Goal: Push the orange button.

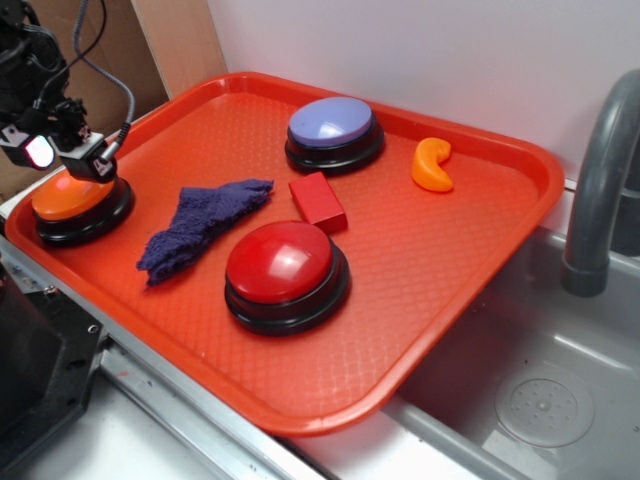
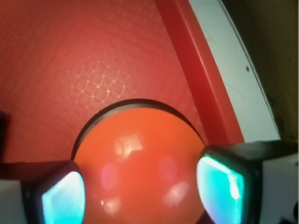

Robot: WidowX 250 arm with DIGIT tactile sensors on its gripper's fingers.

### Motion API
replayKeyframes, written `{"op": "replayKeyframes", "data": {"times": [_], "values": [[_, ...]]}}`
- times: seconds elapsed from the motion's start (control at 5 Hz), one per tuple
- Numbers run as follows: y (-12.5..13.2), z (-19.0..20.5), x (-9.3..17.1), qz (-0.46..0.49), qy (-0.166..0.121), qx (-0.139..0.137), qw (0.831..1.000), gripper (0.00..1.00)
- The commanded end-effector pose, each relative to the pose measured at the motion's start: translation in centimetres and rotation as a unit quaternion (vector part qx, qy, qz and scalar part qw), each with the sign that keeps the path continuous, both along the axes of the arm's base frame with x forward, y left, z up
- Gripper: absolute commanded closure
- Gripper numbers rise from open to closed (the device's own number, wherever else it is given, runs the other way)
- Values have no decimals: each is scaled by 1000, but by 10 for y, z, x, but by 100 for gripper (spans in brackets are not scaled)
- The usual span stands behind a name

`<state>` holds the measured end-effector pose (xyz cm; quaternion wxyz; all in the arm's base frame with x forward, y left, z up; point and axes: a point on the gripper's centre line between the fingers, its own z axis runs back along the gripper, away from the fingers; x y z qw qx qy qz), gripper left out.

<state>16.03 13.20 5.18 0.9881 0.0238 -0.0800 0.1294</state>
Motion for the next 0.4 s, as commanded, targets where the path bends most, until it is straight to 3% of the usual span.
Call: {"op": "replayKeyframes", "data": {"times": [0.0, 0.2], "values": [[6, -5, 8, -19, 5, -5, 1000, 0], [6, -7, 8, -10, 25, -17, 999, 0]]}}
